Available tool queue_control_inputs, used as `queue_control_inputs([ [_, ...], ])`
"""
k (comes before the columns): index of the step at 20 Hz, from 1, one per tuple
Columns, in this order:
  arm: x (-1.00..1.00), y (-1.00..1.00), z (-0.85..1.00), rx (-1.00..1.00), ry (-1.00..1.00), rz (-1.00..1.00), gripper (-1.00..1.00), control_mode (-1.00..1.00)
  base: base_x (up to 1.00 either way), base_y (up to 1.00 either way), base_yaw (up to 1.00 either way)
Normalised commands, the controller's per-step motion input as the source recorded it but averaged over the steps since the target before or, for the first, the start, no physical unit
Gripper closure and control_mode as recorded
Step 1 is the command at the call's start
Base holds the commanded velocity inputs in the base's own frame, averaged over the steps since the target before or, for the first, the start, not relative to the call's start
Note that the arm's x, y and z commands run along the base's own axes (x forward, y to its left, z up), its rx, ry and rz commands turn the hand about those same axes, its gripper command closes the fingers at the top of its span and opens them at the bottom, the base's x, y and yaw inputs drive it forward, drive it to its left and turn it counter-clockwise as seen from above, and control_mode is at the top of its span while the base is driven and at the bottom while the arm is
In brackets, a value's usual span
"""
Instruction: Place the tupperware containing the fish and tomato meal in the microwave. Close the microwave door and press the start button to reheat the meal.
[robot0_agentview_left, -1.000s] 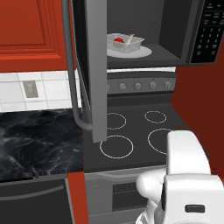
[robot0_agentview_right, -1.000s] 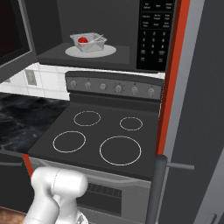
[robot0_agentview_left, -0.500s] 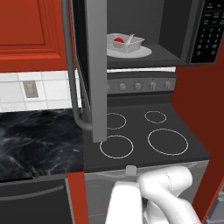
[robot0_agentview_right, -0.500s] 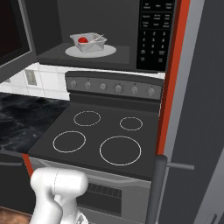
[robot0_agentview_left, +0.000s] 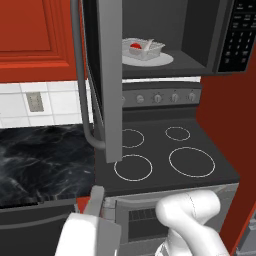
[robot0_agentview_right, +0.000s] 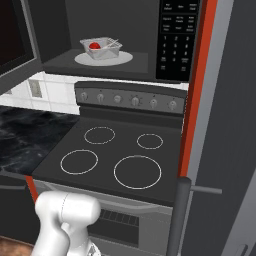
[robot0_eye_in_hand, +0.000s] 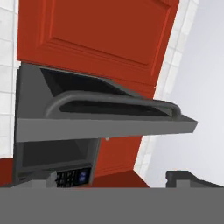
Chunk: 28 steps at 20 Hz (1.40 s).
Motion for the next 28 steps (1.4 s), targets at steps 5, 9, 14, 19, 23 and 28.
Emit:
queue_control_inputs([
  [5,0.35,0.41,0.00,0.00,0.00,0.00,-1.00,-1.00,0.00,0.00,0.00],
  [9,0.44,0.40,0.00,0.00,0.00,0.00,-1.00,-1.00,0.00,0.00,0.00],
  [14,0.51,0.40,0.00,0.00,0.00,0.00,-1.00,-1.00,0.00,0.00,0.00],
  [19,0.49,0.17,0.00,0.01,0.00,0.00,-1.00,-1.00,0.00,0.00,0.00],
  [23,0.54,0.00,0.00,0.06,0.00,0.00,-1.00,-1.00,0.00,0.00,0.00],
  [28,0.63,-0.02,0.00,0.08,0.00,0.00,-1.00,-1.00,0.00,0.00,0.00],
])
